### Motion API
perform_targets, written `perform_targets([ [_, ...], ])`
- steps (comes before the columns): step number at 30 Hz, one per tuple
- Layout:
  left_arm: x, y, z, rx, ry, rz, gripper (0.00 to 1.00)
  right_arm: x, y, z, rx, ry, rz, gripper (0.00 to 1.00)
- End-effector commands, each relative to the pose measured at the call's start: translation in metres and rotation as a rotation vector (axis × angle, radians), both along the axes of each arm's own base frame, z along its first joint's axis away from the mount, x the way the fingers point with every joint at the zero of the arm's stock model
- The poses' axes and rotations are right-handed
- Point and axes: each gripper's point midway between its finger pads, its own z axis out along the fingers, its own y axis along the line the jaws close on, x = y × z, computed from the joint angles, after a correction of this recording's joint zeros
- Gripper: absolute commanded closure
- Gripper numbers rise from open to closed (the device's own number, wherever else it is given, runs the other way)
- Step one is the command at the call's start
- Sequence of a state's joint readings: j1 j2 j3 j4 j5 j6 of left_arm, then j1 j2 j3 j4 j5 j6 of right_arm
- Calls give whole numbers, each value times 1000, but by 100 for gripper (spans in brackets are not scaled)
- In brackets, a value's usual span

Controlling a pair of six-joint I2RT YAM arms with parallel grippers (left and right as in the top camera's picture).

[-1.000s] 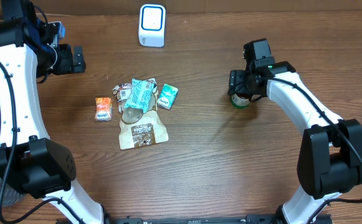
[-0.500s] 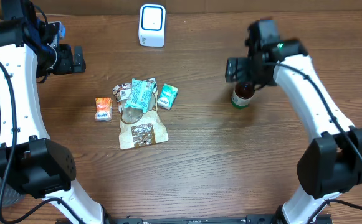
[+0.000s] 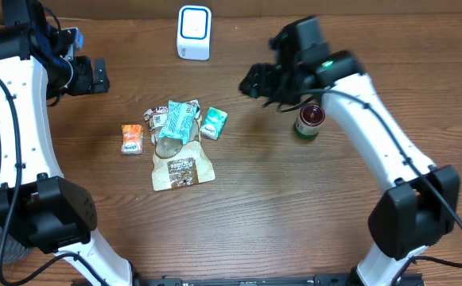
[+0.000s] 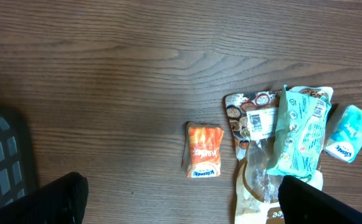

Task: Scan the item barcode
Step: 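Open the right gripper and swing it left toward the mint tissue pack, then lower the right gripper and grasp the small mint tissue pack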

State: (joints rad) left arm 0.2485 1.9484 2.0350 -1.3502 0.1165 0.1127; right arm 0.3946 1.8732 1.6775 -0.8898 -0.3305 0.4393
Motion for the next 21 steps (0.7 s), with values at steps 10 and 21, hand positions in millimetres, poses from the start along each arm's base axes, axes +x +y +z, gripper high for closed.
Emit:
perform_targets([
  [10,-1,-5,5,4,-14,-30,0,-13,50,-106,-80,228,-240,39],
  [21,-1,-5,5,4,-14,-30,0,-9,72,-147,-26,282,-196,51],
])
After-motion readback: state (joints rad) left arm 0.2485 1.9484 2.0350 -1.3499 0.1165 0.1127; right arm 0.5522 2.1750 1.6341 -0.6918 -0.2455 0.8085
